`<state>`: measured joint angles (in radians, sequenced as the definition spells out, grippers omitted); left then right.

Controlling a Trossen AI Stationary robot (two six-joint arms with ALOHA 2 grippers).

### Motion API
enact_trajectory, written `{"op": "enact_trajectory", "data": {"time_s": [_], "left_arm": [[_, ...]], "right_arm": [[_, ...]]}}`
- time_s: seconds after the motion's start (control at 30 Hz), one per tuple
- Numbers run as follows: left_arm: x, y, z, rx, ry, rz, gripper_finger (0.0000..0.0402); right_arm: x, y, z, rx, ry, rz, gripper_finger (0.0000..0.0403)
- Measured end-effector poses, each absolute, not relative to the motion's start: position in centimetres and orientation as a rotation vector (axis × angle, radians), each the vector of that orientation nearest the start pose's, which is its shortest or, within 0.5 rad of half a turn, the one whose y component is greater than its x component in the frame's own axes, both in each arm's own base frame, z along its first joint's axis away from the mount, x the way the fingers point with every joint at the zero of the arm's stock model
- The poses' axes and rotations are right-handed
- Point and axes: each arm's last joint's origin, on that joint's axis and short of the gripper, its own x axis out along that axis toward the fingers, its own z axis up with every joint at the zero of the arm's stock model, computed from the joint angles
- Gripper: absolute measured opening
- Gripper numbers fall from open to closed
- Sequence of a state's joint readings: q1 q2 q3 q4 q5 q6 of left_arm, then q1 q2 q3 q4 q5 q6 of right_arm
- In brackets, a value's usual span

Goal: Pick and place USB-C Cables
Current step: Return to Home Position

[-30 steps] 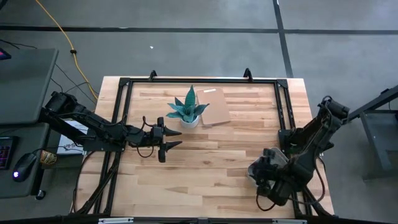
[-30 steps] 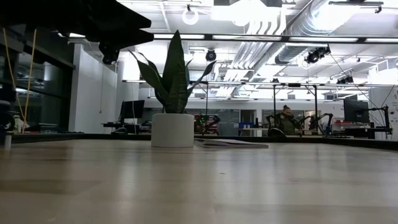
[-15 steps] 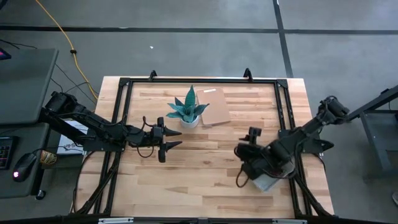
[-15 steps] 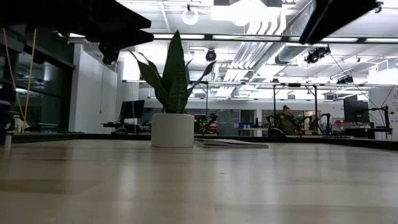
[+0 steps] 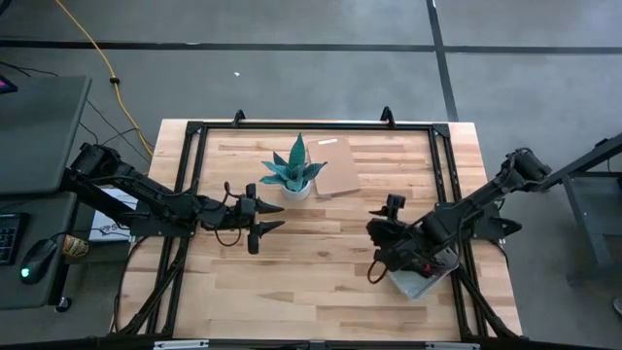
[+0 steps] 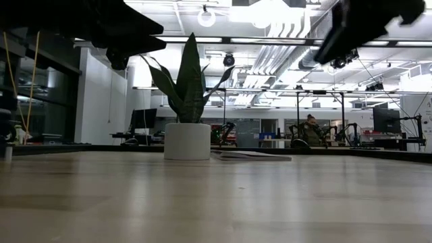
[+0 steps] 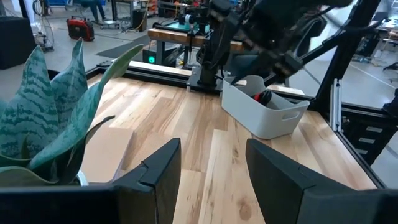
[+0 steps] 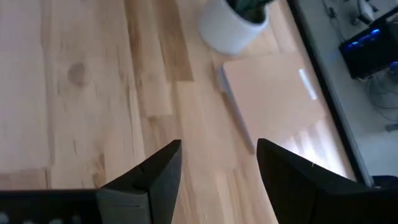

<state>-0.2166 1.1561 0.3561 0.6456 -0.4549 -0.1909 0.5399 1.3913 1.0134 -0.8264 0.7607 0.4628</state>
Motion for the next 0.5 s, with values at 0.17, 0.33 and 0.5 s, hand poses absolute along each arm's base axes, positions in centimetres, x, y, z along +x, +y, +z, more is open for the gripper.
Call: {"op": "enact_trajectory", "data": {"time_s": [0.17,0.33,0.5], "left_arm": [[21.8,-3.5,19.7,-0.138,0.118,0.25,0.0161],[21.8,-3.5,19.8,-0.109,0.117,0.248,0.0161],[21.8,-3.5,19.8,-0.106,0.116,0.248,0.0161]], "right_arm": [[20.5,8.9,22.8,-0.184,0.79,-0.411,0.02],[19.6,7.1,23.1,-0.049,0.483,-0.305,0.02],[19.6,5.7,24.0,-0.016,0.102,-0.157,0.02]]}}
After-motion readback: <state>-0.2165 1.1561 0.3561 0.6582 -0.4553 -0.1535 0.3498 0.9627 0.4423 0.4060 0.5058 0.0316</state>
